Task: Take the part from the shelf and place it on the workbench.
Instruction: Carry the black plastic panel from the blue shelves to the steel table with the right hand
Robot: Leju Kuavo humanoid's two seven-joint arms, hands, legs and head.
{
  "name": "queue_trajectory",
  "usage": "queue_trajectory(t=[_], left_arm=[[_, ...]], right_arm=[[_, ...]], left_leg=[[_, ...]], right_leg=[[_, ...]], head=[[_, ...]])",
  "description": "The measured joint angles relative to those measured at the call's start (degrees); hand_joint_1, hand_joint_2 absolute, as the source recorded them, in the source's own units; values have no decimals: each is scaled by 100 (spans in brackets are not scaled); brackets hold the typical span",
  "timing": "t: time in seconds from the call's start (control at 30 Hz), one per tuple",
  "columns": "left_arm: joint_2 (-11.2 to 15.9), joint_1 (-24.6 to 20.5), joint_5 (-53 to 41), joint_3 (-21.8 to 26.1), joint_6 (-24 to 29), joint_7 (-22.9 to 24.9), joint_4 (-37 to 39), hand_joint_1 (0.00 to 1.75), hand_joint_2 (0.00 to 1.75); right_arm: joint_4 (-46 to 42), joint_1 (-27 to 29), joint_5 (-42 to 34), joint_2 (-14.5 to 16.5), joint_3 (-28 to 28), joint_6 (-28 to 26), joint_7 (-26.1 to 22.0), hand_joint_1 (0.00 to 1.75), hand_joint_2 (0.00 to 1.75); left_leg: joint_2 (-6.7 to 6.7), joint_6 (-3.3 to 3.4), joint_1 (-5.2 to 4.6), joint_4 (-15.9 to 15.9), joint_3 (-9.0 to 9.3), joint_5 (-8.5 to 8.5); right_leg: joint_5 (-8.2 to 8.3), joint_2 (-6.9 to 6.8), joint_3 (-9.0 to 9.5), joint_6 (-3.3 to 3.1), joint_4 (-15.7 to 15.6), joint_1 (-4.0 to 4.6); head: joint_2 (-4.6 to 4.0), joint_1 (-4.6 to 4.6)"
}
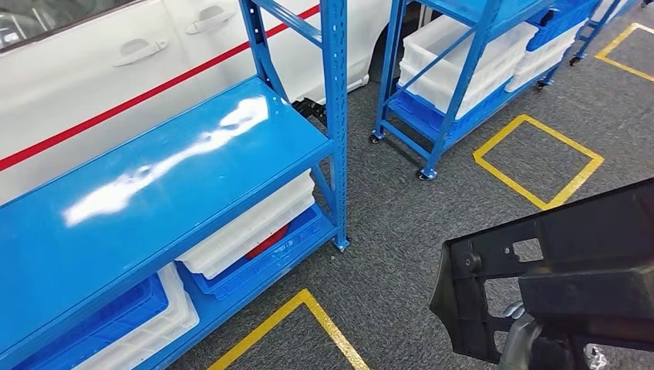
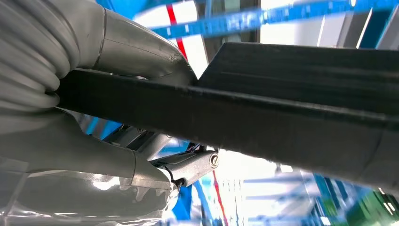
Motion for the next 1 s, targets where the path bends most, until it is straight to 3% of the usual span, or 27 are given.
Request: queue_trajectory(t=[0.07,0.13,0.2,0.23,0.3,0.33,0.37,0.4,0.47,0.53,0.57,0.6,0.67,0.73,0.8,0.83,0.9,0.97,1.0], left_arm=[[0,8,-16,0,-8,0,0,0,0],[7,7,-38,-1,-9,0,-1,0,0],[46,8,-80,-3,-11,-2,-3,0,0],[64,8,-99,-4,-13,-3,-5,0,0],[74,0,-122,-7,-17,-4,-6,0,0],[74,-4,-127,-9,-22,-4,-6,0,0],[74,-6,-137,-13,-28,-7,-6,0,0],[74,-1,-151,-16,-37,-10,-7,0,0],[77,26,-187,-27,-63,-15,-7,0,0],[79,54,-223,-43,-93,-16,-7,0,0],[79,59,-239,-52,-105,-16,-7,0,0],[79,61,-253,-63,-114,-16,-6,0,0],[80,61,-291,-93,-124,-15,-6,0,0],[85,67,-334,-122,-130,-10,-7,0,0],[89,60,-358,-139,-132,-4,-7,0,0],[89,51,-366,-144,-133,-2,-7,0,0],[90,43,-375,-149,-134,-3,-7,0,0],[90,64,-388,-150,-136,-1,-7,0,0],[90,79,-395,-150,-136,2,-7,0,0]], right_arm=[[-46,44,43,70,-67,-50,1,175,175],[-92,70,73,130,-99,-151,1,175,175],[-132,84,93,174,-113,-269,-1,175,175],[-145,93,96,188,-117,-315,-1,175,175],[-168,120,93,211,-132,-365,1,175,175],[-186,142,89,227,-143,-385,1,175,175],[-209,159,85,239,-156,-412,-1,175,175],[-232,168,80,249,-171,-442,-3,175,175],[-258,178,79,254,-196,-517,-5,175,175],[-264,193,87,257,-217,-591,-3,175,175],[-265,203,95,258,-229,-632,-3,175,175],[-265,214,103,260,-244,-671,-3,175,175],[-265,234,111,267,-274,-742,-3,175,175],[-264,264,116,290,-296,-786,-1,175,175],[-263,311,128,337,-314,-803,2,175,175],[-263,336,139,364,-324,-808,3,175,175],[-262,371,168,410,-346,-817,3,175,175],[-255,385,191,447,-356,-828,4,175,175],[-250,386,197,458,-360,-835,5,175,175]], left_leg=[[-33,74,-29,150,-68,79],[-183,218,-94,-524,241,488],[-497,369,-145,-1205,537,767],[-608,417,-168,-1367,594,803],[-560,440,-200,-1472,621,834],[-485,435,-187,-1549,653,877],[-404,425,-172,-1643,693,931],[-317,414,-155,-1731,728,983],[-121,402,-143,-1810,739,1035],[86,395,-139,-1794,703,1033],[185,382,-131,-1779,687,1024],[277,360,-118,-1755,674,1010],[429,283,-92,-1672,655,955],[537,188,-92,-1579,651,883],[642,114,-95,-1550,686,849],[667,84,-86,-1548,702,835],[452,30,-57,-1378,662,665],[102,4,-35,-781,418,268],[19,1,-31,-384,247,67]], right_leg=[[21,162,-13,-25,4,51],[41,329,-2,-36,2,81],[75,472,-12,-9,-1,67],[100,536,-35,22,-7,34],[164,690,-79,115,-43,-22],[183,703,-88,144,-49,-25],[148,593,-114,169,-9,-11],[44,420,-178,188,121,8],[-353,32,-461,244,726,15],[-633,-73,-718,322,1331,-28],[-616,-99,-707,361,1379,-57],[-510,-137,-581,398,1215,-85],[-232,-351,-105,439,475,-117],[-112,-527,196,367,-25,-96],[-102,-475,207,251,-81,-62],[-90,-411,199,204,-88,-66],[-45,-291,175,121,-119,-92],[-8,-166,137,64,-130,-95],[5,-94,115,47,-128,-86]], head=[[1,1],[0,3],[1,22],[0,23],[1,12],[1,10],[1,14],[1,20],[0,29],[0,32],[0,31],[0,31],[0,32],[0,24],[0,14],[1,10],[1,4],[1,-6],[1,-8]])
